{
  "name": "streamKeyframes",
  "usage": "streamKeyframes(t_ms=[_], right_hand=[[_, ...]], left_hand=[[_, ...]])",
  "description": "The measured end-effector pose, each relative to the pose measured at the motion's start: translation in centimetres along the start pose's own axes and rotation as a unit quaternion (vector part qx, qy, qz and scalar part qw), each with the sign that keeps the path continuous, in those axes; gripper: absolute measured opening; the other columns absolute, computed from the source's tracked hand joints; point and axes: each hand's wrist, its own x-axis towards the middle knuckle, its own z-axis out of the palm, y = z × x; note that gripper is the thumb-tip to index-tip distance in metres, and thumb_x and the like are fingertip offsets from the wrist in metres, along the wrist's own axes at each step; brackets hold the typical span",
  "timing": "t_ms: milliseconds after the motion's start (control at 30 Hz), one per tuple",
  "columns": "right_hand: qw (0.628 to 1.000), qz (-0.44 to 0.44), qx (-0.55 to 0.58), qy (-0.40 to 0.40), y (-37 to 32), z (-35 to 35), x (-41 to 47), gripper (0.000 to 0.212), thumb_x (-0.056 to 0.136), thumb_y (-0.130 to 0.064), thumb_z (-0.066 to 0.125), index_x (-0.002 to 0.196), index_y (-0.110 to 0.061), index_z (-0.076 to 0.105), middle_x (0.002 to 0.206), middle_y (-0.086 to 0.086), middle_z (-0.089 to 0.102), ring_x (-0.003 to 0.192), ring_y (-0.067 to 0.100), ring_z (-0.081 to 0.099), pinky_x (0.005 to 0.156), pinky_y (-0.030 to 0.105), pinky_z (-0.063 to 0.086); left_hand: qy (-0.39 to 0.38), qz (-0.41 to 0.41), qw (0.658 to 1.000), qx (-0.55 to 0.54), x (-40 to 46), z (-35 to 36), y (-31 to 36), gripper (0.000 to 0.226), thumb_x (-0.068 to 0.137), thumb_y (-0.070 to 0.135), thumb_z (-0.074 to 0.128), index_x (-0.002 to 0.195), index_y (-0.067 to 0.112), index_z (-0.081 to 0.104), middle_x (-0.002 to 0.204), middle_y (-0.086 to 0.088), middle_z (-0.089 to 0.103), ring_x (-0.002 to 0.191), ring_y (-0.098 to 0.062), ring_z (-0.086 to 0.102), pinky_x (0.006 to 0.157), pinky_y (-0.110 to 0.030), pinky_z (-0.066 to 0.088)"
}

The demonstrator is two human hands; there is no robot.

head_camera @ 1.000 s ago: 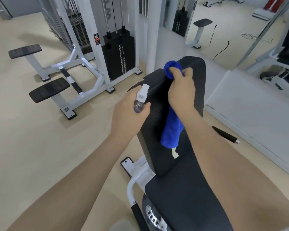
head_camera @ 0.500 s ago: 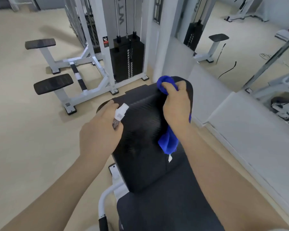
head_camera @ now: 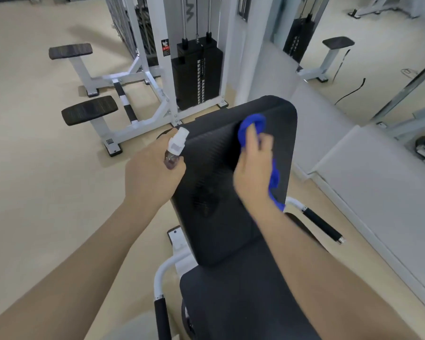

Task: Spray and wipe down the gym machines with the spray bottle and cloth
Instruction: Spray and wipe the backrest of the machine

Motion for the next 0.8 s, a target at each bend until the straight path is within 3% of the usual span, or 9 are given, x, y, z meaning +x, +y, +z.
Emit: streamKeyframes(t_ms=[67, 167, 300, 367, 467, 567, 633, 700, 800], right_hand=[[0.996, -0.079, -0.015, -0.045, -1.8, 1.2, -3.9, 0.067, 0.068, 0.018, 0.057, 0.13, -0.006, 0.047, 0.107, 0.02, 0.052, 0.077, 0.031, 0.05, 0.064, 0.035, 0.048], [0.982, -0.174, -0.043, -0.063, -0.8, 0.6, -3.8, 0.074, 0.06, 0.022, 0.057, 0.124, -0.014, 0.048, 0.106, 0.02, 0.057, 0.074, 0.035, 0.051, 0.057, 0.034, 0.05], [1.0, 0.013, -0.007, -0.013, -0.3, -1.1, 0.2, 0.059, 0.081, 0.012, 0.041, 0.133, -0.016, 0.048, 0.122, 0.017, 0.045, 0.099, 0.034, 0.048, 0.08, 0.034, 0.043], [0.996, 0.073, 0.025, 0.042, -1.3, -0.4, 1.0, 0.06, 0.084, 0.011, 0.037, 0.136, -0.017, 0.045, 0.12, 0.014, 0.043, 0.094, 0.029, 0.049, 0.079, 0.027, 0.039], [0.999, 0.008, 0.021, 0.046, -4.6, 1.3, -1.7, 0.061, 0.077, 0.012, 0.042, 0.133, -0.011, 0.046, 0.116, 0.015, 0.045, 0.089, 0.03, 0.051, 0.074, 0.028, 0.04], [0.994, -0.107, -0.011, -0.018, -8.1, 3.6, -6.6, 0.074, 0.062, 0.013, 0.063, 0.129, -0.01, 0.042, 0.114, 0.014, 0.045, 0.081, 0.031, 0.054, 0.061, 0.027, 0.045], [0.985, -0.164, -0.027, -0.048, -9.2, 4.2, -8.4, 0.08, 0.054, 0.009, 0.07, 0.124, -0.014, 0.04, 0.11, 0.008, 0.037, 0.073, 0.026, 0.053, 0.052, 0.023, 0.042], [0.974, -0.213, -0.037, -0.069, -8.9, 3.3, -7.7, 0.077, 0.053, 0.01, 0.07, 0.122, -0.013, 0.045, 0.107, 0.008, 0.039, 0.07, 0.027, 0.053, 0.051, 0.023, 0.042], [0.994, -0.078, -0.008, -0.077, -7.8, 1.0, -4.0, 0.055, 0.075, 0.011, 0.053, 0.126, -0.01, 0.051, 0.115, 0.015, 0.047, 0.092, 0.035, 0.053, 0.069, 0.037, 0.051]], left_hand=[[-0.021, -0.022, 0.992, -0.126, 0.1, -0.4, -0.7, 0.025, 0.084, 0.014, 0.056, 0.108, 0.02, 0.06, 0.077, -0.005, 0.059, 0.071, -0.025, 0.052, 0.063, -0.035, 0.04], [-0.025, -0.036, 0.979, -0.2, -0.4, 0.0, -2.3, 0.023, 0.083, 0.017, 0.06, 0.102, 0.028, 0.055, 0.073, 0.001, 0.053, 0.065, -0.02, 0.048, 0.059, -0.042, 0.045], [-0.046, -0.075, 0.952, -0.294, -1.0, 0.3, -4.0, 0.031, 0.083, 0.024, 0.065, 0.105, 0.043, 0.054, 0.082, 0.006, 0.058, 0.071, -0.014, 0.051, 0.066, -0.032, 0.045], [-0.056, -0.085, 0.94, -0.326, -0.9, 0.3, -4.2, 0.034, 0.084, 0.021, 0.066, 0.098, 0.049, 0.052, 0.08, 0.002, 0.058, 0.068, -0.013, 0.05, 0.062, -0.028, 0.046], [-0.038, -0.112, 0.923, -0.365, -0.7, 0.5, -4.6, 0.026, 0.088, 0.018, 0.062, 0.107, 0.035, 0.058, 0.07, 0.002, 0.057, 0.055, -0.009, 0.051, 0.051, -0.022, 0.046], [-0.028, -0.157, 0.881, -0.445, -0.1, 0.3, -5.4, 0.015, 0.091, 0.013, 0.057, 0.105, 0.012, 0.063, 0.068, 0.0, 0.061, 0.05, -0.009, 0.053, 0.049, -0.02, 0.046], [-0.057, -0.173, 0.866, -0.465, 0.1, 0.1, -6.1, 0.017, 0.092, 0.017, 0.056, 0.106, 0.012, 0.064, 0.08, -0.004, 0.066, 0.061, -0.011, 0.06, 0.054, -0.024, 0.05], [-0.08, -0.182, 0.852, -0.485, 0.2, -0.1, -6.5, 0.019, 0.093, 0.022, 0.055, 0.108, 0.013, 0.064, 0.072, -0.002, 0.064, 0.056, -0.013, 0.056, 0.051, -0.025, 0.048], [-0.11, -0.215, 0.855, -0.459, 0.5, -0.7, -6.5, 0.028, 0.089, 0.034, 0.059, 0.11, 0.015, 0.064, 0.051, 0.002, 0.052, 0.046, -0.014, 0.05, 0.051, -0.026, 0.043]])
